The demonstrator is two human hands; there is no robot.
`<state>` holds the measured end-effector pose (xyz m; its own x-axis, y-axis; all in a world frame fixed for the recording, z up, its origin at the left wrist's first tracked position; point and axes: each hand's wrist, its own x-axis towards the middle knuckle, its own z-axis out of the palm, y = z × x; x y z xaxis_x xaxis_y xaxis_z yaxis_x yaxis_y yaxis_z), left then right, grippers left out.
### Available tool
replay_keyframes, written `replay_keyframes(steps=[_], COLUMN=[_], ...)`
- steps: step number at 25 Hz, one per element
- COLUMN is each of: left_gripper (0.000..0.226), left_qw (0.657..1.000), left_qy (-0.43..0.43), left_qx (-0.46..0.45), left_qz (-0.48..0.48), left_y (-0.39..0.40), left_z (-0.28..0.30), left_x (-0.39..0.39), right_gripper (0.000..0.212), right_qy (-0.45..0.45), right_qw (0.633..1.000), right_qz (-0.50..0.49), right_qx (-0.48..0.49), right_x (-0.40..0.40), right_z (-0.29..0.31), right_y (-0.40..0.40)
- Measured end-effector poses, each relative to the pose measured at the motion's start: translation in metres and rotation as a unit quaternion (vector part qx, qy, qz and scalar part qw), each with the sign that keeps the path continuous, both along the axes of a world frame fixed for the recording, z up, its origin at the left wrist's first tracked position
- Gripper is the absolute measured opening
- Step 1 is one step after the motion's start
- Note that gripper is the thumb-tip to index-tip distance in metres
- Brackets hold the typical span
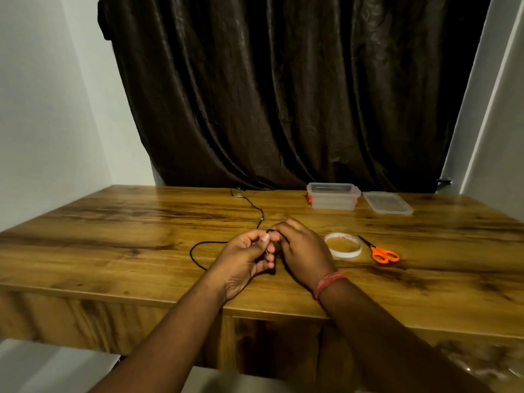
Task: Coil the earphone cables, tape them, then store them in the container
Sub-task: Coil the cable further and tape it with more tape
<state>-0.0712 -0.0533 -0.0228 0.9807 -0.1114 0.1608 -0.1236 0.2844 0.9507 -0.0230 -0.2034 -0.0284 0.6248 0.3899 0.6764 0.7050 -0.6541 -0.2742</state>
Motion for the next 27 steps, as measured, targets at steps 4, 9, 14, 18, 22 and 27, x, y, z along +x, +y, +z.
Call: replay_keyframes(steps=[4,9,14,18,22,27], left_gripper=[0.021,0.021,0.019,0.023,0.022,0.022], left_qw=[0.992,0.977,0.974,0.962,0.980,0.962], left_qy=[-0.015,-0.030,-0.050,-0.033,-0.061,-0.135], left_qx=[-0.123,-0.197,-0.189,-0.257,-0.147,0.155], left_qz=[0.032,0.075,0.115,0.084,0.119,0.180], left_y=[-0.001,0.004,0.007,0.012,0.012,0.004], left_z=[0.006,0.020,0.010,0.013,0.008,-0.002], left_x=[0.018,0.062,0.078,0.076,0.075,0.073], right_gripper=[0.021,0.021,0.009,0.011,0.008,0.004], right_qy=[0.019,0.105,0.143,0.132,0.109,0.171], right_qw=[0.999,0.990,0.980,0.981,0.987,0.959], right_qz=[-0.017,0.079,0.126,0.144,0.109,0.147], right_qx=[-0.048,0.045,0.057,-0.001,-0.048,0.174], right_x=[0.009,0.034,0.046,0.041,0.036,0.034], right_z=[-0.008,0.001,-0.003,-0.003,0.000,0.006], right_y=[0.005,0.007,0.010,0.010,0.006,0.002])
